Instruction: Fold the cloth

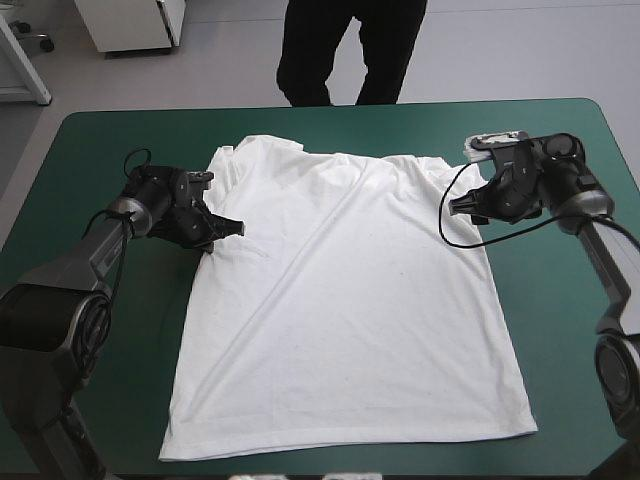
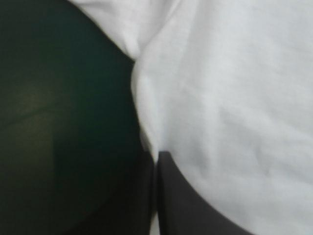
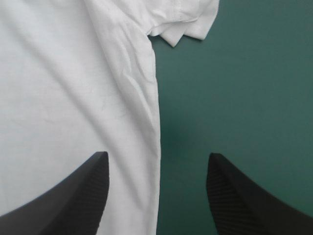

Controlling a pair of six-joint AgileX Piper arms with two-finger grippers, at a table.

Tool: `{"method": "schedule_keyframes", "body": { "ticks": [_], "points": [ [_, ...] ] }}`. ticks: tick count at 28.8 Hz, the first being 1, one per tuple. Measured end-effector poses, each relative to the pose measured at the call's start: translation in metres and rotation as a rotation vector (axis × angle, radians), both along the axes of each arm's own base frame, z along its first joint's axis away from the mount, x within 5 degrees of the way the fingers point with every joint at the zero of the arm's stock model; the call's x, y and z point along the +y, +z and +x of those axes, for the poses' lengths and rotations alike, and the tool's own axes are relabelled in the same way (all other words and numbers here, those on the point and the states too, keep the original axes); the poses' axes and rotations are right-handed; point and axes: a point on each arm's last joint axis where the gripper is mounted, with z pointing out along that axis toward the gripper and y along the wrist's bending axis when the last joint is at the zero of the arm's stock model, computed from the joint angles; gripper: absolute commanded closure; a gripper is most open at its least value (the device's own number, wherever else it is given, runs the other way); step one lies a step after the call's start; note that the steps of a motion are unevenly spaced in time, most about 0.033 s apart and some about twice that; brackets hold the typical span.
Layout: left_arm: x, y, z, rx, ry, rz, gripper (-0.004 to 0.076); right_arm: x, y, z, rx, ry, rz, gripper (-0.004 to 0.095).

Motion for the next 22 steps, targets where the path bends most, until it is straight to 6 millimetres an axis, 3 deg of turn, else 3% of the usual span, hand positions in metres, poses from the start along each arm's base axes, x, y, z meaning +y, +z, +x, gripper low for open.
{"method": "schedule_keyframes", "body": {
  "ticks": [7, 12, 15, 22],
  "points": [
    [0.000, 0.000, 0.000, 0.000, -0.003, 0.000, 0.0733, 0.005, -0.062, 0.029, 0.138, 0.007, -0.007, 0.0342],
    [0.000, 0.000, 0.000, 0.001, -0.005, -0.001, 0.0733, 0.008, -0.090, 0.040, 0.182, 0.007, 0.006, 0.0343],
    [0.000, -0.001, 0.000, 0.003, -0.007, 0.000, 0.0733, 0.010, -0.093, 0.045, 0.183, 0.009, 0.015, 0.0366],
    [0.000, -0.001, 0.000, 0.002, -0.011, 0.001, 0.0733, 0.012, -0.099, 0.048, 0.205, 0.012, 0.025, 0.0710]
  ]
}}
